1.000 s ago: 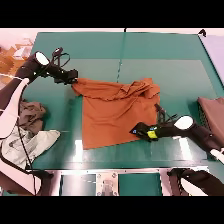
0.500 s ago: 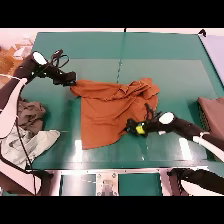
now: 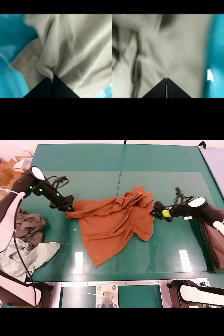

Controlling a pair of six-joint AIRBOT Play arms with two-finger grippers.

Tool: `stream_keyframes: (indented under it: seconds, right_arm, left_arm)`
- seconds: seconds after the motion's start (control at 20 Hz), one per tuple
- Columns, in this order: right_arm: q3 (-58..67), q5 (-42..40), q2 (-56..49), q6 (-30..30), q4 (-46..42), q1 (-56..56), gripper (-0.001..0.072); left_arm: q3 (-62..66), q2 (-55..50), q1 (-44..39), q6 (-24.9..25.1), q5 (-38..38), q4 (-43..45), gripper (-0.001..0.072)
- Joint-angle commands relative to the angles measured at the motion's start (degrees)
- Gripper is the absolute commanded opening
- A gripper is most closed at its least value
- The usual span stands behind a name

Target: Fold the shirts.

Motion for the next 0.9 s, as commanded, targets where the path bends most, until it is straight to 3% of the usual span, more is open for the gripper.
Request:
stream_keyframes:
  seconds: [0.0, 0.2, 0.25, 0.3, 0.35, 0.4, 0.55, 0.7, 0.75, 0.8, 0.85]
  right_arm:
    - [4.0, 11.7, 0.1, -3.1, -1.7, -4.2, 0.0069]
    - [-9.6, 16.3, 13.4, -0.9, -1.3, -0.8, 0.0071]
    - [-14.5, 16.1, 17.6, 0.0, -0.3, 1.5, 0.0149]
    - [-19.1, 14.8, 20.8, 1.0, 2.1, 4.6, 0.0335]
    - [-23.0, 11.8, 22.4, 1.0, 5.4, 8.7, 0.0458]
    - [-25.6, 8.1, 22.3, 1.0, 8.3, 12.8, 0.0498]
    - [-26.8, -4.1, 16.2, 1.0, 16.0, 24.7, 0.0497]
    - [-21.8, -6.5, 6.3, 0.4, 18.5, 30.4, 0.0486]
    - [-19.5, -6.4, 3.3, 0.2, 18.5, 31.2, 0.0437]
    - [-17.0, -6.4, 0.3, -1.4, 18.5, 31.5, 0.0315]
    - [-14.7, -6.0, -1.8, -3.3, 18.4, 31.6, 0.0135]
  left_arm:
    - [-2.0, 0.2, -2.1, -0.8, -2.5, -2.1, 0.0024]
    - [-1.3, 0.2, -1.0, -0.8, 0.2, -1.9, 0.0024]
    - [-1.4, 0.2, -0.6, -0.8, 0.6, -1.8, 0.0025]
    - [-1.3, 0.2, -0.3, -0.8, 1.2, -1.6, 0.0025]
    - [-1.3, 0.2, -0.3, -0.8, 1.7, -1.7, 0.0025]
    - [-1.3, 0.2, -0.3, -0.8, 2.3, -1.6, 0.0025]
    - [-1.3, 0.2, -0.3, -0.8, 2.5, -1.7, 0.0025]
    - [-1.3, 0.2, -0.2, 0.5, 2.0, -1.2, 0.0025]
    - [-1.3, 0.2, -0.2, 0.5, 1.9, -1.2, 0.0025]
    - [-1.3, 0.2, -0.2, 0.7, 2.0, -1.1, 0.0025]
    - [-1.1, 0.2, -0.2, 1.5, 1.8, -0.8, 0.0025]
